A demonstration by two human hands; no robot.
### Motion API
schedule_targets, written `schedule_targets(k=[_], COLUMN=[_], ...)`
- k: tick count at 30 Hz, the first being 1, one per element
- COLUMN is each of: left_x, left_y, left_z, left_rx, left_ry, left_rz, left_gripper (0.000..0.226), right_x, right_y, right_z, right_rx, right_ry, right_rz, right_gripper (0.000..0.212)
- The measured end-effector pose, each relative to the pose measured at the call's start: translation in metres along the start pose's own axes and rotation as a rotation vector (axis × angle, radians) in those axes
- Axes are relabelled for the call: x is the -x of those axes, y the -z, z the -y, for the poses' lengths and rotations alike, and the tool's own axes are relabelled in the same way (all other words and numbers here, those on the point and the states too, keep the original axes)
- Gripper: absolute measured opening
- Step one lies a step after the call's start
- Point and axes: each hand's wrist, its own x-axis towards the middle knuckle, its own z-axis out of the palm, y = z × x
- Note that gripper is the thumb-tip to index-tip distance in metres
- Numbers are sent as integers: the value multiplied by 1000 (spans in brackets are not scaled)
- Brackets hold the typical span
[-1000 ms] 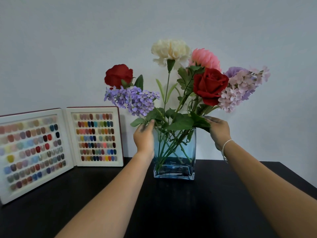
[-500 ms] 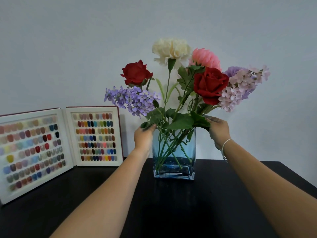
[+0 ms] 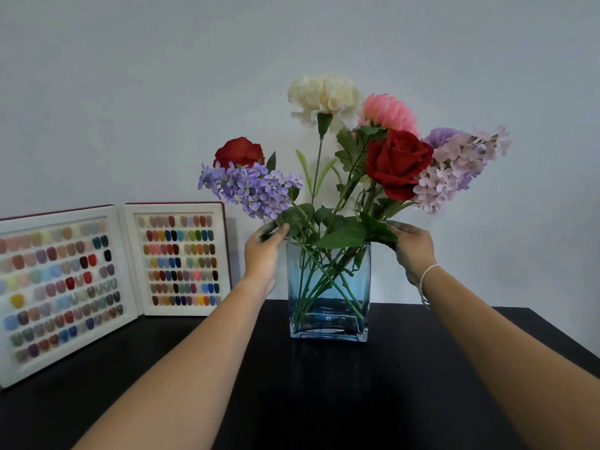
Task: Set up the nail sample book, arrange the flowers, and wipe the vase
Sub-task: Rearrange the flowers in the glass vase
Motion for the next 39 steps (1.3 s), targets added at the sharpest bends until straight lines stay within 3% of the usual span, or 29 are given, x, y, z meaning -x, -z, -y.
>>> schedule_targets(k=[18,26,29,33,36,39], left_x=[4,15,20,33,46,51], left_y=[0,5,10,10,7,3], left_z=[7,5,4,5,8,7], left_rx=[-97,-68,-90,-170,-354,-594], left_ry=[-21,-8,-64,-222,-391,-557], left_rz=[83,85,-2,-116,13,181], left_gripper=[14,38,50,28,30,39], right_x=[3,7,21,49,59,57], right_y=[0,3,10,20,18,13], right_z=[1,1,-1,-2,-4,-1], right_rx=[12,34,65,162,430,579], right_ry=[-12,12,110,401,618,660], right_rz=[-11,-8,-80,-46,58,49], right_gripper=[27,24,21,28,35,28])
